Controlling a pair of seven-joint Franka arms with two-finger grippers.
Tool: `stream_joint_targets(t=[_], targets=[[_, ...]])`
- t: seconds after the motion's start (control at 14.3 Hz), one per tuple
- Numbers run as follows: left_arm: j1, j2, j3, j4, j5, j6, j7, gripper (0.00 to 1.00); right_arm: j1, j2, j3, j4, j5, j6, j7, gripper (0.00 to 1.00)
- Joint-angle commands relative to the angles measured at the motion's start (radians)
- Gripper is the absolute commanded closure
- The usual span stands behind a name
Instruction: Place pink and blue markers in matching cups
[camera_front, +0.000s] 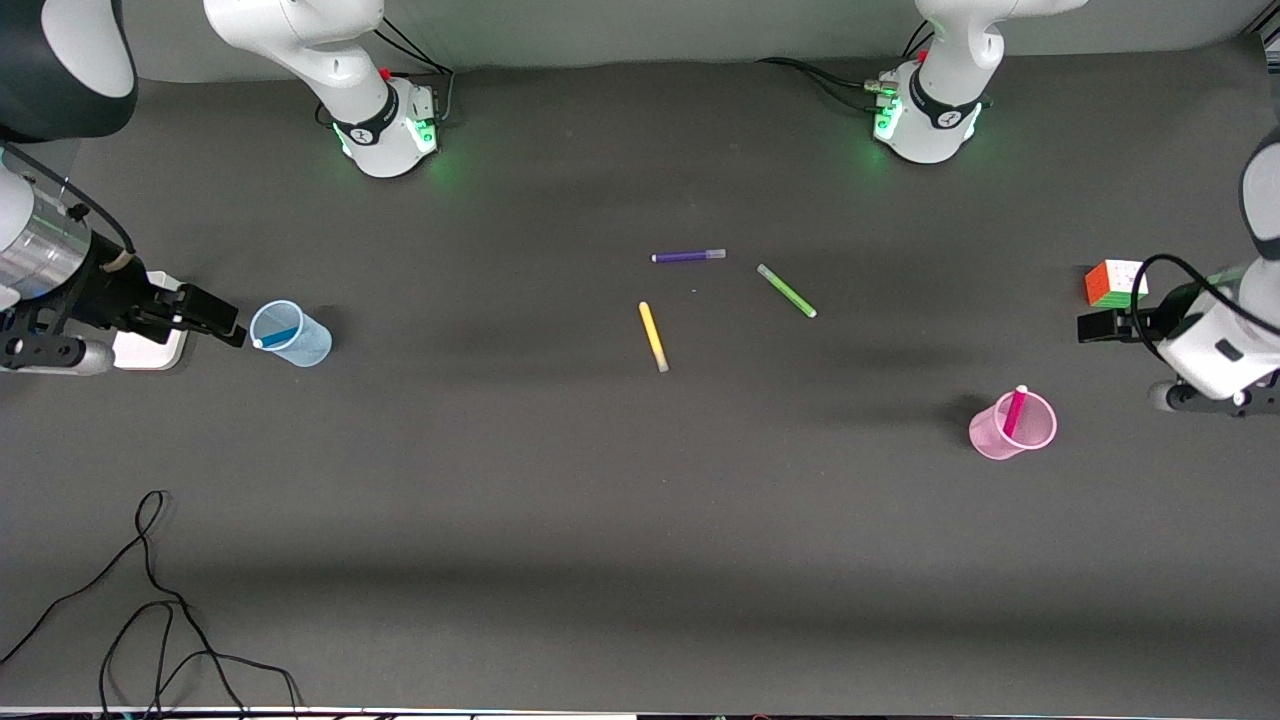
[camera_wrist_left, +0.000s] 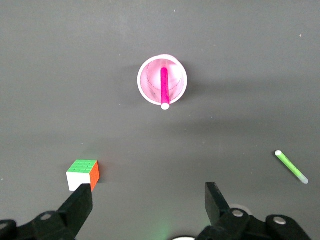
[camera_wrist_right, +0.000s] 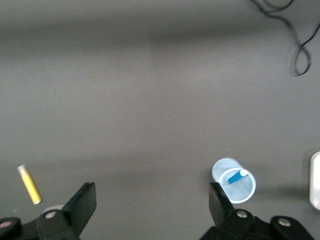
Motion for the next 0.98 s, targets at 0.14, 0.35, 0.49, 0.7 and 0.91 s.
stream_joint_targets(t=[0.14,0.35,0.49,0.7,0.91], targets=[[-0.068,-0.148,0.009,-0.076,-0.045,0.002,-0.005,0.00,0.010,-0.084,0.005,-0.095,-0.054,0.071,-0.007,0.00],[-0.093,-0.128,0.012,0.010,-0.056,-0.033,-0.019,0.00,0.010,-0.072,0.004,-0.068,-0.043,0.012,-0.008,0.00],[-0.110,-0.119,0.013,0.029,-0.057,-0.029,-0.022,0.00,0.010,-0.072,0.004,-0.070,-0.043,0.006,-0.008,0.00],[-0.108,-0.116,0.013,0.041,-0.076,-0.035,-0.016,0.00,0.012,-0.073,0.005,-0.064,-0.043,-0.027,-0.008,0.00],[-0.099,-0.116,0.014,0.043,-0.082,-0.039,-0.003,0.00,0.010,-0.077,0.005,-0.062,-0.043,-0.058,-0.042,0.00]])
